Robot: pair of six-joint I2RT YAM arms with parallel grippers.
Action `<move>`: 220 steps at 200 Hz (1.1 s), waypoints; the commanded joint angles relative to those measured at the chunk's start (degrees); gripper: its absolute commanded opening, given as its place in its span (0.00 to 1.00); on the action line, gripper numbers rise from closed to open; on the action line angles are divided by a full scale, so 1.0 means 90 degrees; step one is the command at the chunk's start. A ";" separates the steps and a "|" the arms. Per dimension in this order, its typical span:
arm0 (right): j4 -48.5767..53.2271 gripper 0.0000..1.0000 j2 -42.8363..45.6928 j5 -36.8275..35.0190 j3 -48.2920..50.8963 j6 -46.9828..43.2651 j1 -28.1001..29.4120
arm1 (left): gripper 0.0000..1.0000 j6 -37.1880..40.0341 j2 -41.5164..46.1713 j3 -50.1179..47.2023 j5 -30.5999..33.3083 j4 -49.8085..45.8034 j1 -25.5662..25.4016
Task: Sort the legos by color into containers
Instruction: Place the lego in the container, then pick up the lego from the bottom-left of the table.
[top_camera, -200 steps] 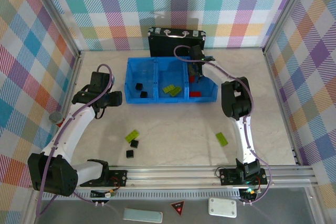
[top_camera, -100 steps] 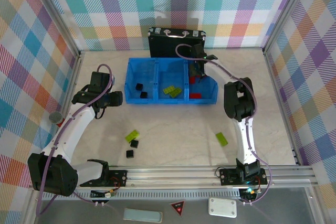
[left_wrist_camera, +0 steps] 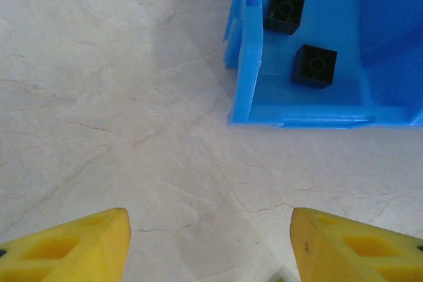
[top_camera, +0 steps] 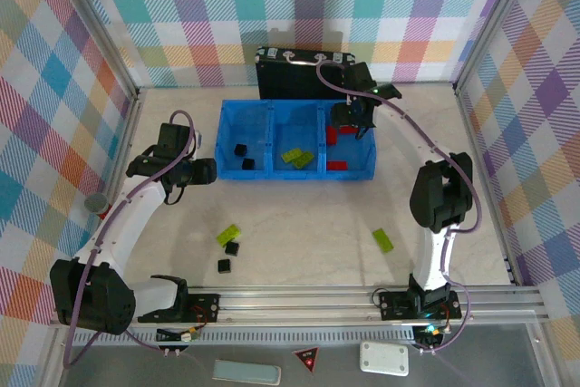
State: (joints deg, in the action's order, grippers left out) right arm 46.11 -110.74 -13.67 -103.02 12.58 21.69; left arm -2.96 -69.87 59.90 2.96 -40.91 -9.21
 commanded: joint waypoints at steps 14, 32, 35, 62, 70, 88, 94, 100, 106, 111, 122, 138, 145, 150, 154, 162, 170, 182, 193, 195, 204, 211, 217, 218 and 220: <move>0.0436 0.74 0.0782 0.0641 0.0794 0.0287 0.0008 | 0.65 -0.0381 0.0000 0.0400 -0.0358 -0.0461 -0.0041; 0.0395 0.73 0.1196 0.0756 0.1302 0.0365 0.0029 | 0.66 -0.0563 -0.0005 0.0387 -0.0459 -0.0655 -0.0103; 0.0393 0.73 0.1261 0.0763 0.1384 0.0384 0.0023 | 0.66 -0.0604 -0.0015 0.0378 -0.0470 -0.0695 -0.0116; 0.0336 0.73 0.1809 0.0866 0.2075 0.0467 0.0032 | 0.67 -0.0986 -0.0035 0.0225 -0.0403 -0.0994 -0.0423; 0.0336 0.73 0.1954 0.0889 0.2281 0.0468 0.0031 | 0.67 -0.1107 -0.0032 0.0149 -0.0339 -0.1039 -0.0561; 0.0326 0.73 0.2252 0.0932 0.2657 0.0486 0.0031 | 0.68 -0.1445 -0.0018 -0.0052 -0.0109 -0.1124 -0.0875; 0.0331 0.73 0.2340 0.0955 0.2762 0.0492 0.0031 | 0.68 -0.1559 -0.0018 -0.0114 -0.0051 -0.1138 -0.0971; 0.0331 0.73 0.2419 0.0981 0.2881 0.0510 0.0033 | 0.68 -0.1670 -0.0017 -0.0187 0.0022 -0.1148 -0.1077; 0.0331 0.73 0.2497 0.0993 0.2965 0.0505 0.0030 | 0.69 -0.1798 -0.0016 -0.0252 0.0112 -0.1165 -0.1170; 0.0327 0.73 0.2563 0.1012 0.3051 0.0514 0.0031 | 0.69 -0.1904 -0.0020 -0.0310 0.0171 -0.1159 -0.1239; 0.0302 0.73 0.2683 0.1037 0.3240 0.0520 0.0031 | 0.70 -0.2130 -0.0006 -0.0431 0.0272 -0.1122 -0.1378; 0.0280 0.73 0.2813 0.1068 0.3444 0.0531 0.0032 | 0.72 -0.2523 0.0002 -0.0640 0.0413 -0.1027 -0.1587; 0.0263 0.73 0.2854 0.1074 0.3533 0.0522 0.0031 | 0.73 -0.2668 0.0007 -0.0731 0.0519 -0.0974 -0.1703; 0.0258 0.73 0.2872 0.1072 0.3582 0.0516 0.0031 | 0.74 -0.2781 -0.0006 -0.0791 0.0622 -0.0946 -0.1770; 0.0251 0.73 0.2893 0.1055 0.3625 0.0516 0.0031 | 0.75 -0.2888 -0.0012 -0.0838 0.0705 -0.0943 -0.1823; 0.0249 0.73 0.2926 0.1021 0.3687 0.0487 0.0035 | 0.76 -0.3087 -0.0043 -0.0904 0.0823 -0.0943 -0.1890; 0.0244 0.73 0.2953 0.0977 0.3756 0.0473 0.0032 | 0.77 -0.3296 -0.0043 -0.0994 0.0889 -0.0916 -0.1945; 0.0247 0.73 0.2978 0.0938 0.3834 0.0441 0.0031 | 0.78 -0.3603 -0.0030 -0.1134 0.0876 -0.0797 -0.2033; 0.0258 0.73 0.3003 0.0924 0.3877 0.0419 0.0031 | 0.78 -0.3851 0.0001 -0.1281 0.0845 -0.0656 -0.2135; 0.0258 0.73 0.3006 0.0921 0.3883 0.0404 0.0031 | 0.79 -0.3909 0.0009 -0.1310 0.0848 -0.0625 -0.2151; 0.0283 0.73 0.3031 0.0911 0.3905 0.0390 0.0031 | 0.79 -0.4094 0.0024 -0.1427 0.0828 -0.0516 -0.2224; 0.0283 0.73 0.3053 0.0897 0.3919 0.0380 0.0034 | 0.80 -0.4211 0.0018 -0.1512 0.0814 -0.0434 -0.2273; 0.0286 0.73 0.3071 0.0903 0.3935 0.0380 0.0031 | 0.80 -0.4311 0.0009 -0.1599 0.0806 -0.0338 -0.2312; 0.0282 0.73 0.3068 0.0909 0.3941 0.0375 0.0031 | 0.80 -0.4320 0.0014 -0.1622 0.0800 -0.0318 -0.2319; 0.0279 0.73 0.3081 0.0905 0.3945 0.0378 0.0031 | 0.80 -0.4356 0.0008 -0.1645 0.0781 -0.0272 -0.2332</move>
State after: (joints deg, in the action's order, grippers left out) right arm 48.23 -85.14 -5.34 -68.23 16.25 21.76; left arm -35.27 -70.02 47.72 9.15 -46.87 -28.58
